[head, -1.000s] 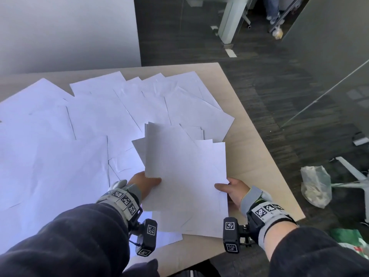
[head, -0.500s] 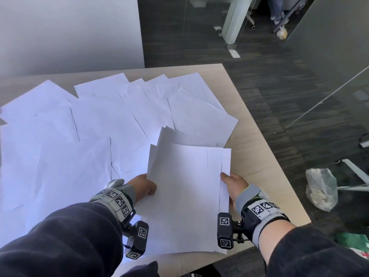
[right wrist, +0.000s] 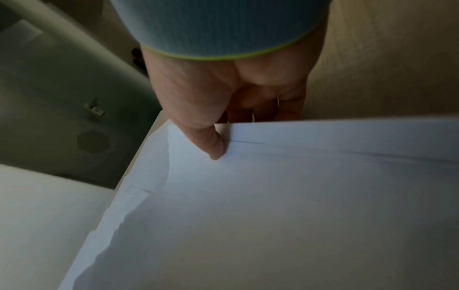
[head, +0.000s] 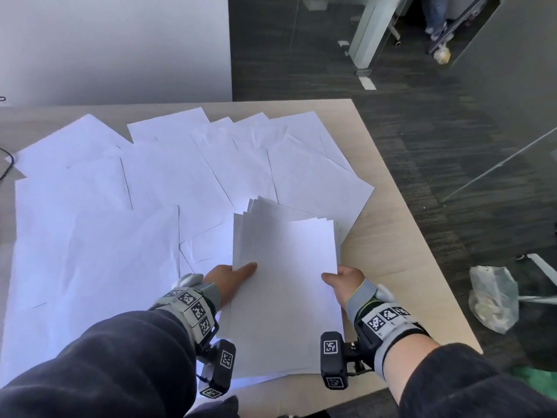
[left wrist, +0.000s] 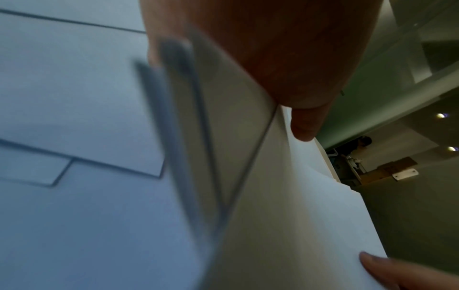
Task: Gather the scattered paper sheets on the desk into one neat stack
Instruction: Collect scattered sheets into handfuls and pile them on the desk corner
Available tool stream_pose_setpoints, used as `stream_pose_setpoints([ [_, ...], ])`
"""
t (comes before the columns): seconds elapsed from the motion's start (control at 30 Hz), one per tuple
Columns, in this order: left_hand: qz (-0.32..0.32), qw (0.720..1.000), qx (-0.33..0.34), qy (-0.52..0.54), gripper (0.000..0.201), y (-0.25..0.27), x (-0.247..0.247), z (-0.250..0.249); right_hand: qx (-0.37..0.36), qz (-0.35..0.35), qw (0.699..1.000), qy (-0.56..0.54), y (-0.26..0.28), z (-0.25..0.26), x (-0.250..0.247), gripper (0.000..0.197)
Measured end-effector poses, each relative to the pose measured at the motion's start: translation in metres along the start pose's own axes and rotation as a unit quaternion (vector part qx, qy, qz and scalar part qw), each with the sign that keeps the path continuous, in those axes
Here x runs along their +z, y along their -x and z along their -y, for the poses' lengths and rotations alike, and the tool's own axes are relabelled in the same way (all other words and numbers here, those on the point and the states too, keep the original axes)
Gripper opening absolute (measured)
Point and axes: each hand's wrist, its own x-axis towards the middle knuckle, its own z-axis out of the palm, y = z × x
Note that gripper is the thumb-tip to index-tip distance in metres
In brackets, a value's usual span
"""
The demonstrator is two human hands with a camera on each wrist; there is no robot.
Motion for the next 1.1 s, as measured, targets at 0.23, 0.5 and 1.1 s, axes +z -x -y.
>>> stream_pose_setpoints([
  [0.23, 0.046, 0.998, 0.033, -0.007, 0.03, -0.002, -0.002, -0.001, 0.028, -0.095, 0.995, 0.004, -0.01, 0.007, -0.008, 0.018],
  [0.5, 0.012, 0.998, 0.063, 0.0, 0.024, -0.006, 0.003, -0.01, 0.083, -0.106, 0.989, 0.057, -0.016, 0.011, 0.002, 0.065],
  [1.1, -0.081, 0.977, 0.022, 0.194, 0.038, -0.034, -0.015, -0.035, -0.057, -0.11, 0.988, 0.091, -0.085, 0.068, -0.063, 0.048],
])
